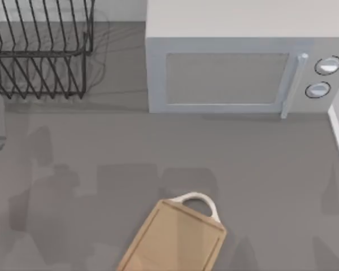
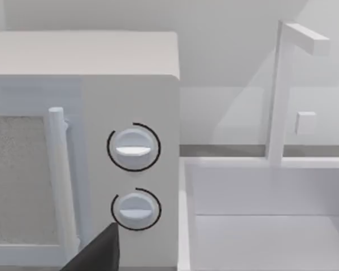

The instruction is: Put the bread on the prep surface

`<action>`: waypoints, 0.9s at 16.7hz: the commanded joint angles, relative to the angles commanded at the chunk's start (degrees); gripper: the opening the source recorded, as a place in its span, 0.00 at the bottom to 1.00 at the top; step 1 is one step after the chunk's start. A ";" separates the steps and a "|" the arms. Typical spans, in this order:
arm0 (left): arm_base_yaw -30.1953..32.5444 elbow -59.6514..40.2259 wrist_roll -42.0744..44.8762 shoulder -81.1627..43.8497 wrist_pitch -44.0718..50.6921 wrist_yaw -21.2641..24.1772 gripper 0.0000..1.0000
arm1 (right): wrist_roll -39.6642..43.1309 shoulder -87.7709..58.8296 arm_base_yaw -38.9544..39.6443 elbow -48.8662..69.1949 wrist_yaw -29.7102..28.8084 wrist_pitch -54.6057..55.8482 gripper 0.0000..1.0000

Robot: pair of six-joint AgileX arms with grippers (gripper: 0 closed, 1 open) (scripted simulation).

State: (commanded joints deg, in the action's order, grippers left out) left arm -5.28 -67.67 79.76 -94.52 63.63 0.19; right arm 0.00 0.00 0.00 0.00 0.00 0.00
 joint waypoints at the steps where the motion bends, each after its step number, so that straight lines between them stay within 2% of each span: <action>1: 0.04 -0.65 -0.07 0.54 0.79 0.00 0.00 | 0.00 0.00 0.00 0.00 0.00 0.00 1.00; 7: -0.04 -0.66 -0.20 0.42 0.80 -0.02 0.00 | 0.00 0.00 0.00 0.00 0.00 0.00 1.00; 9: 0.14 -0.58 -2.70 0.06 0.61 -0.10 0.00 | 0.00 0.00 0.00 0.00 0.00 0.00 1.00; 12: 0.81 -0.39 -10.44 -0.93 -0.02 -0.37 0.00 | 0.00 0.00 0.00 0.00 0.00 0.00 1.00; 15: 2.11 -0.24 -22.55 -2.40 -0.89 -0.76 0.00 | 0.00 0.00 0.00 0.00 0.00 0.00 1.00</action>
State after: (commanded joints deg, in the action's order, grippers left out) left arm -3.17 -67.91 57.21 -96.92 62.75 -0.57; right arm 0.00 0.00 0.00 0.00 0.00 0.00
